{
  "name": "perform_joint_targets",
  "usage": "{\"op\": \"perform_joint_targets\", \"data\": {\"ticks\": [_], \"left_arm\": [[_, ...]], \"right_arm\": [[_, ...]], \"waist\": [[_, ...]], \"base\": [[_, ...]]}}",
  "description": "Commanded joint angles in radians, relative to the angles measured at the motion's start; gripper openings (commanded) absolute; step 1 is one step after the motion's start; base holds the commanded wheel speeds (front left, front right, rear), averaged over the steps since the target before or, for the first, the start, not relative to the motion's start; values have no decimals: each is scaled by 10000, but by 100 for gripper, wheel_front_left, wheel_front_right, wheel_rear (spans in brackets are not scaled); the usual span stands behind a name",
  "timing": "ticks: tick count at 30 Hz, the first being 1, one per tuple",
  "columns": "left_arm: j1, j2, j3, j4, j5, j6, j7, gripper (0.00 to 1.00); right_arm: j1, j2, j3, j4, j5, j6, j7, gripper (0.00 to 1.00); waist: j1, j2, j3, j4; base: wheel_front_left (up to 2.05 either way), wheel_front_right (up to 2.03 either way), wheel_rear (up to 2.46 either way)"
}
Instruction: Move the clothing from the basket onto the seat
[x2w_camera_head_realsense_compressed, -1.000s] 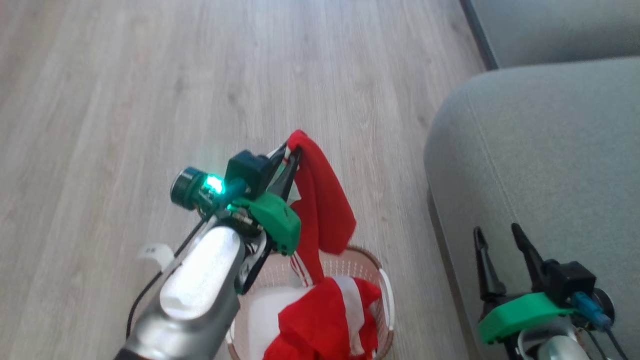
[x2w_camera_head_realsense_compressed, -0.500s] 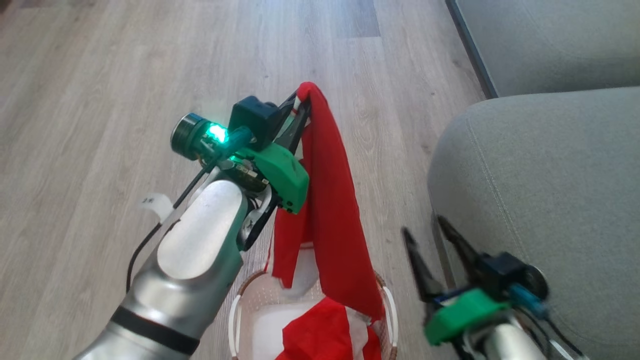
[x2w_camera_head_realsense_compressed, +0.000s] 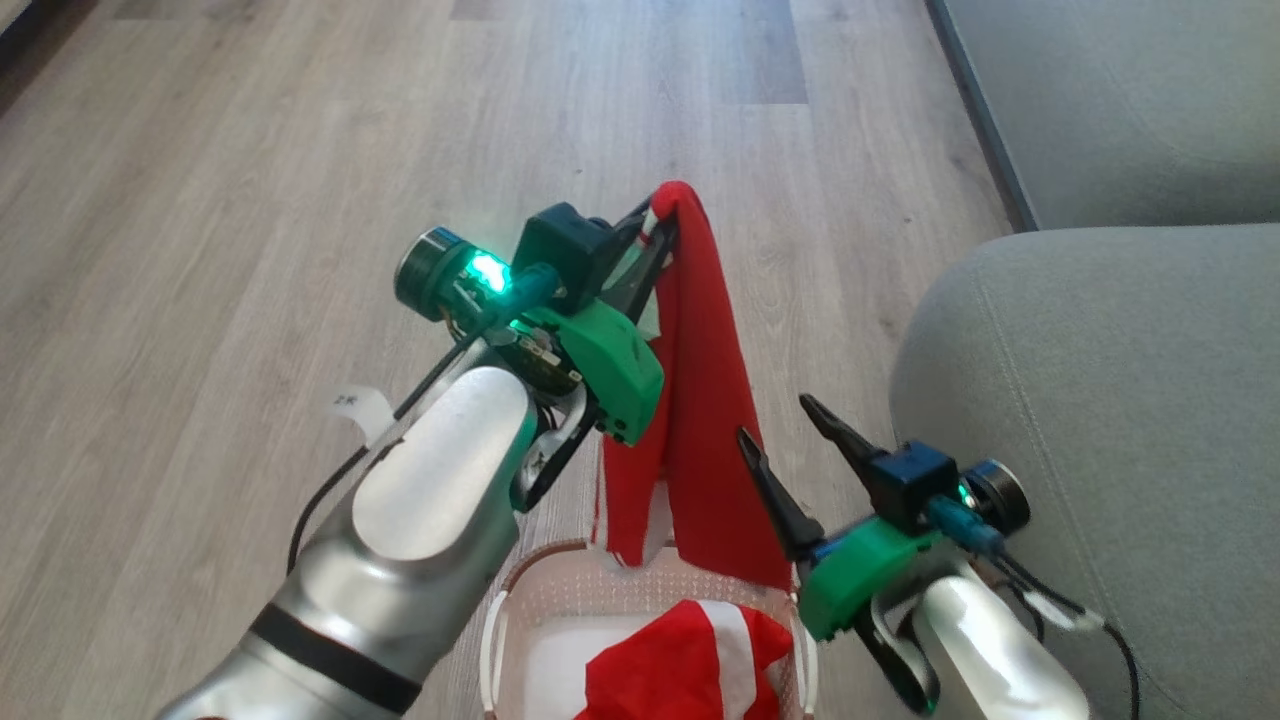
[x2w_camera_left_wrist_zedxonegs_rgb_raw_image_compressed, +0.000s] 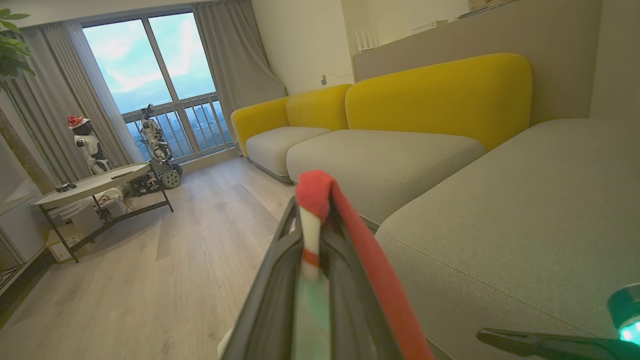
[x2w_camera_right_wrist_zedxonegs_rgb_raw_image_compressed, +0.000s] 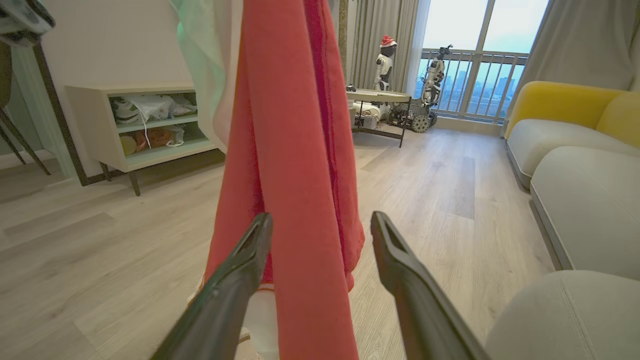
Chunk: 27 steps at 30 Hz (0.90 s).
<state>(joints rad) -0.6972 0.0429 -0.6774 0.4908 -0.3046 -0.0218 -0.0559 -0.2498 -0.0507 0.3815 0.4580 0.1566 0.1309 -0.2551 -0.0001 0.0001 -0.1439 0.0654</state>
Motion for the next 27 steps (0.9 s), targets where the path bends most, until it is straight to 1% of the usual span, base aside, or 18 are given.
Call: {"op": "perform_joint_targets", "data": {"ticks": [1, 4, 11, 12, 13, 14, 15, 16, 20, 25, 26, 27], "left_arm": [[-950, 91, 271, -315, -87, 18, -152, 0], [-1016, 82, 12, -338, -200, 53, -189, 0], [-1129, 76, -653, -656, -630, 249, -260, 0], [-1145, 76, -710, -686, -669, 287, -265, 0], [-1160, 76, -753, -706, -702, 323, -270, 0], [-1174, 76, -783, -712, -730, 351, -278, 0], [-1182, 76, -800, -705, -752, 379, -286, 0], [-1181, 75, -806, -694, -773, 415, -294, 0], [-1071, 92, -749, -596, -893, 549, -329, 0], [-746, 359, -559, -315, -1060, 712, -462, 0], [-654, 415, -513, -256, -1087, 759, -545, 25], [-540, 462, -483, -184, -1138, 772, -604, 47]], "right_arm": [[-711, 5, 237, -195, 2, -2, -67, 100], [-1143, 5, 455, 385, 97, -2, -67, 100], [-1756, 5, 1467, 1503, 718, -2, -67, 100], [-1801, 5, 1590, 1604, 848, -2, -67, 95], [-1843, 5, 1693, 1682, 968, -2, -67, 75], [-1874, 5, 1767, 1751, 1079, -2, -67, 49], [-1909, 5, 1820, 1809, 1161, -2, -67, 30], [-1945, 5, 1854, 1853, 1222, -2, -67, 0], [-2022, 5, 1861, 1816, 1480, -2, -67, 0], [-2149, 5, 1488, 1500, 1616, -2, -67, 0], [-2180, 5, 1374, 1422, 1620, -2, -67, 0], [-2212, 5, 1262, 1336, 1604, -2, -67, 0]], "waist": [[1, -1, -5, 73], [1, -1, 9, 236], [1, -1, 53, 604], [1, -1, 58, 636], [1, -1, 62, 661], [1, -1, 67, 681], [1, -1, 73, 694], [1, -1, 78, 702], [1, -1, 90, 665], [1, -1, 129, 422], [1, -1, 136, 350], [1, -1, 141, 272]], "base": [[0, 0, 0], [0, 0, 0], [0, 0, 0], [0, 0, 0], [0, 0, 0], [0, 0, 0], [0, 0, 0], [0, 0, 0], [0, 0, 0], [0, 0, 0], [0, 0, 0], [0, 0, 0]]}}
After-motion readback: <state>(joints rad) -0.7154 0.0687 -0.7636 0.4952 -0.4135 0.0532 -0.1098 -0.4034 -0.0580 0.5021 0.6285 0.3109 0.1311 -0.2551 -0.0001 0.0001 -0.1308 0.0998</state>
